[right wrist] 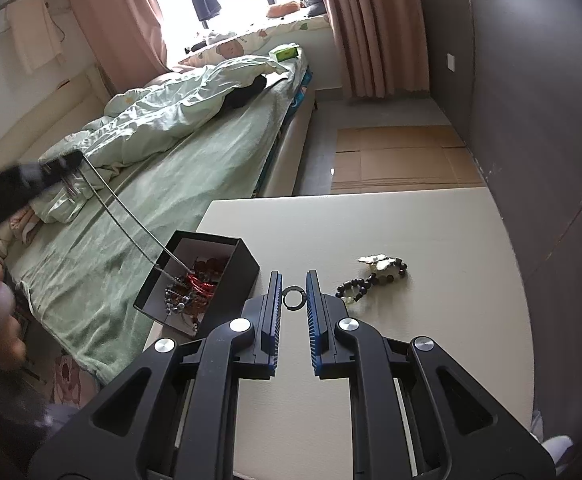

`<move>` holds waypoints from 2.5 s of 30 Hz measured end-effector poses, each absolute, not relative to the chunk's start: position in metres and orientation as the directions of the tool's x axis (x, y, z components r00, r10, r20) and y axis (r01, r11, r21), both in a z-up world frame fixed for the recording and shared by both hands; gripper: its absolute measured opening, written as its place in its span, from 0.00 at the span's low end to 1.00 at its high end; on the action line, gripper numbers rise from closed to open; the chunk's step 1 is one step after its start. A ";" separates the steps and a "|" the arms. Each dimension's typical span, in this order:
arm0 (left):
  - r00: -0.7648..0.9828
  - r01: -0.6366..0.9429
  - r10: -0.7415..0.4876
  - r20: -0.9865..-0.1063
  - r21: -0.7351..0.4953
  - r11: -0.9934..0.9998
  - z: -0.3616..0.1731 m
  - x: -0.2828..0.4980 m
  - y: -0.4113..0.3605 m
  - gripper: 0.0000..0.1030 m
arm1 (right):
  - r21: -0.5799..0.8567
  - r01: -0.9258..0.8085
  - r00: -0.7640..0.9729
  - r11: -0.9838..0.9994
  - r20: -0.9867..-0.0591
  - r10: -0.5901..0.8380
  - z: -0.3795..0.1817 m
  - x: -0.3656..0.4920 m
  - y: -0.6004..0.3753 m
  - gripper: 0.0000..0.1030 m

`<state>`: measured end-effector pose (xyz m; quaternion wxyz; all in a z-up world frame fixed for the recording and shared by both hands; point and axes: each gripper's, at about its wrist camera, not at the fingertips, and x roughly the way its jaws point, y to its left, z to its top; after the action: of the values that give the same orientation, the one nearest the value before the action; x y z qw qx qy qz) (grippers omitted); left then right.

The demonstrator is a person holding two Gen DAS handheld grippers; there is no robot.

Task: Organize jewelry

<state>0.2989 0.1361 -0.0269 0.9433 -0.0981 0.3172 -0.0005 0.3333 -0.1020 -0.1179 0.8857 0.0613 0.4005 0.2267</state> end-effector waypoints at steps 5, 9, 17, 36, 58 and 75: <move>0.744 -0.049 -0.123 -0.657 -0.237 0.970 -0.066 0.310 0.142 0.14 | 0.283 -0.363 0.579 0.888 -0.678 0.452 -0.116 0.331 -0.096 0.13; 0.722 -0.068 -0.143 -0.677 -0.274 0.959 -0.080 0.314 0.149 0.14 | 0.278 -0.379 0.585 0.883 -0.667 0.461 -0.113 0.330 -0.087 0.13; 0.741 -0.073 -0.143 -0.656 -0.290 0.954 -0.073 0.308 0.156 0.34 | 0.348 -0.420 0.524 0.838 -0.661 0.537 -0.113 0.344 -0.055 0.13; 0.733 -0.136 -0.116 -0.670 -0.311 0.941 -0.078 0.294 0.188 0.35 | 0.322 -0.482 0.443 0.815 -0.713 0.544 -0.129 0.378 0.019 0.73; 0.757 -0.054 -0.063 -0.650 -0.159 0.986 -0.078 0.299 0.137 0.92 | 0.288 -0.271 0.589 0.919 -0.705 0.395 -0.113 0.354 -0.093 0.82; 0.736 0.013 -0.096 -0.670 -0.127 0.992 -0.093 0.324 0.084 0.92 | 0.303 -0.167 0.605 0.938 -0.720 0.341 -0.119 0.358 -0.176 0.95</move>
<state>0.3245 0.0836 -0.0930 0.9300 -0.0570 0.3619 -0.0292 0.3578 -0.1757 -0.1194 0.8898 0.1028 0.4211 0.1427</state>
